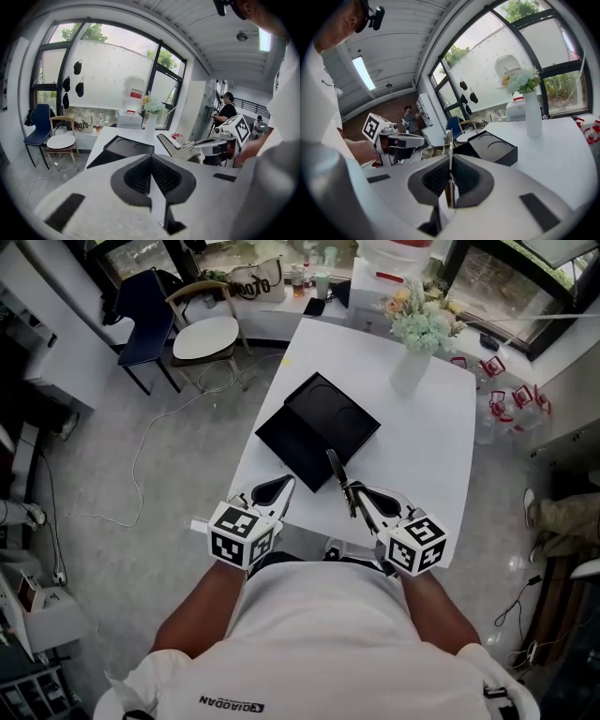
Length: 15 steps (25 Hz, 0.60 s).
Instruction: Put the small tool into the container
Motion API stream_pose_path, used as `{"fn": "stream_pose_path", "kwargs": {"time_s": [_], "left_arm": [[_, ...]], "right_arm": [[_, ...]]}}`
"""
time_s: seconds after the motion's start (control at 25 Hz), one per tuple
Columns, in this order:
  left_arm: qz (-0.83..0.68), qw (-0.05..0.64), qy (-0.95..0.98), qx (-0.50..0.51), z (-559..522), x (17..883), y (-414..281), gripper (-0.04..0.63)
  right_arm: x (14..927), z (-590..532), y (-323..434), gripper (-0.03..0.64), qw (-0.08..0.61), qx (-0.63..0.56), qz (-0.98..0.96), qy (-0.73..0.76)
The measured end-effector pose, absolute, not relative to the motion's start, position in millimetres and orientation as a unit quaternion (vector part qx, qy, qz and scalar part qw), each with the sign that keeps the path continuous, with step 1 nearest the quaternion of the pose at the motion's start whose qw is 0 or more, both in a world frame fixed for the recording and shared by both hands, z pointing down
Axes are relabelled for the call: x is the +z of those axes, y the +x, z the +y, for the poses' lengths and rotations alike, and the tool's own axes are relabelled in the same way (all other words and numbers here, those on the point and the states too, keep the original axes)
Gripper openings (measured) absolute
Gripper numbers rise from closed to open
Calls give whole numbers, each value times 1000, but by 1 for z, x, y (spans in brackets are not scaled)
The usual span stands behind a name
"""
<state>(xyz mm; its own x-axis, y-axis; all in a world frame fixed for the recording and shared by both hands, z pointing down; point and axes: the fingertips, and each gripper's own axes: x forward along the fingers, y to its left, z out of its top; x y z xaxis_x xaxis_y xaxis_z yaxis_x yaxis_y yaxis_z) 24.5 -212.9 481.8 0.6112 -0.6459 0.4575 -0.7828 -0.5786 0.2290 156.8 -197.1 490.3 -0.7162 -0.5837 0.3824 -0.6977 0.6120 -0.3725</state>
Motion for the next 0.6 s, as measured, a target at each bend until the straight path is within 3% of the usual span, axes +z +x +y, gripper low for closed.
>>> {"fn": "stream_pose_path", "kwargs": {"time_s": [0.6], "left_arm": [[-380,205,881,195,-247,490,5,9]], "right_arm": [[504,-242,130,11,139,265,-877,377]]}}
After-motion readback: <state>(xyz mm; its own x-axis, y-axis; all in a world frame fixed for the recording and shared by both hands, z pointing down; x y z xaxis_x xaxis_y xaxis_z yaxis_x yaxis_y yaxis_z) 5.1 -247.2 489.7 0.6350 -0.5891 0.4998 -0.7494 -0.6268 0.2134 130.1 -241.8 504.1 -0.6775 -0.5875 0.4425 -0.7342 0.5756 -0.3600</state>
